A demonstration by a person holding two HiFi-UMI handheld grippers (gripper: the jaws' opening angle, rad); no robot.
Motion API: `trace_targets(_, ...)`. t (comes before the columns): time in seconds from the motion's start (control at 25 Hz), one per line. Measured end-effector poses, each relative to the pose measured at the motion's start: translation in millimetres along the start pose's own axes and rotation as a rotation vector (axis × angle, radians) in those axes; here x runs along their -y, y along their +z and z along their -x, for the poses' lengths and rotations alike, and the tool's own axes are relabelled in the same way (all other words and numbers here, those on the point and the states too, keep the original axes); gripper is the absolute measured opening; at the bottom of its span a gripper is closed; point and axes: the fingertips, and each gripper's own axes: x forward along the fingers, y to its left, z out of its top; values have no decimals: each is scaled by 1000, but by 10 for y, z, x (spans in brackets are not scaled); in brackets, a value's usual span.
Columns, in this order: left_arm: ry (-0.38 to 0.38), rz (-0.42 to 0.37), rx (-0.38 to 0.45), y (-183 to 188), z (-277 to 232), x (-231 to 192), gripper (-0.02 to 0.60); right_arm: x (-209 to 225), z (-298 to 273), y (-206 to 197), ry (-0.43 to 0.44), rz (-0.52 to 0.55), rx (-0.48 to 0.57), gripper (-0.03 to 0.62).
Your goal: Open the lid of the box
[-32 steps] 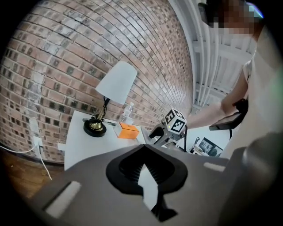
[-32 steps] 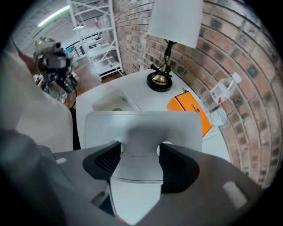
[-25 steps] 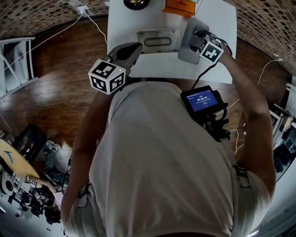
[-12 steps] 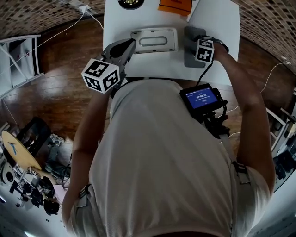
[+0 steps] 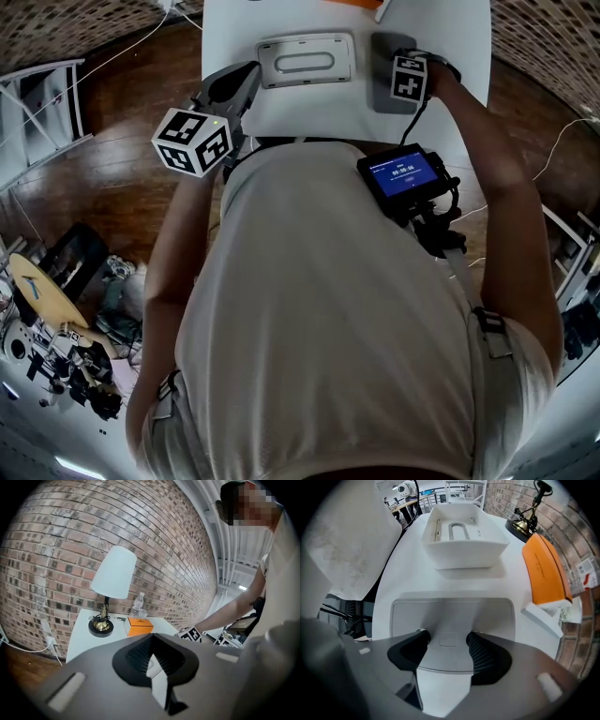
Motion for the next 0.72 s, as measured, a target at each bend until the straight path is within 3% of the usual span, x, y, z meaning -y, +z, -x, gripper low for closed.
trace_targets(0.2, -8, -1, -3, -23, -33, 2, 0, 48, 23, 8, -20, 8, -5, 310)
trace_targets(0.32, -2, -6, 2, -42, -35, -31, 0, 180, 244, 103, -101, -19, 88, 290)
trace_targets(0.36, 0, -8, 5, -45, -36, -50, 0, 270, 414, 194, -155, -63, 173, 232)
trace_targets(0.44, 5, -15, 11, -55, -42, -89, 0, 476, 868, 424, -268, -223, 415, 11)
trace_targets(0.56, 4, -27, 22, -74, -88, -114, 0, 623, 1478, 646, -317, -462, 756, 2)
trace_targets(0.72, -6, -61, 26, -22, -166, -135, 0, 633, 1970, 812, -311, -555, 1007, 0)
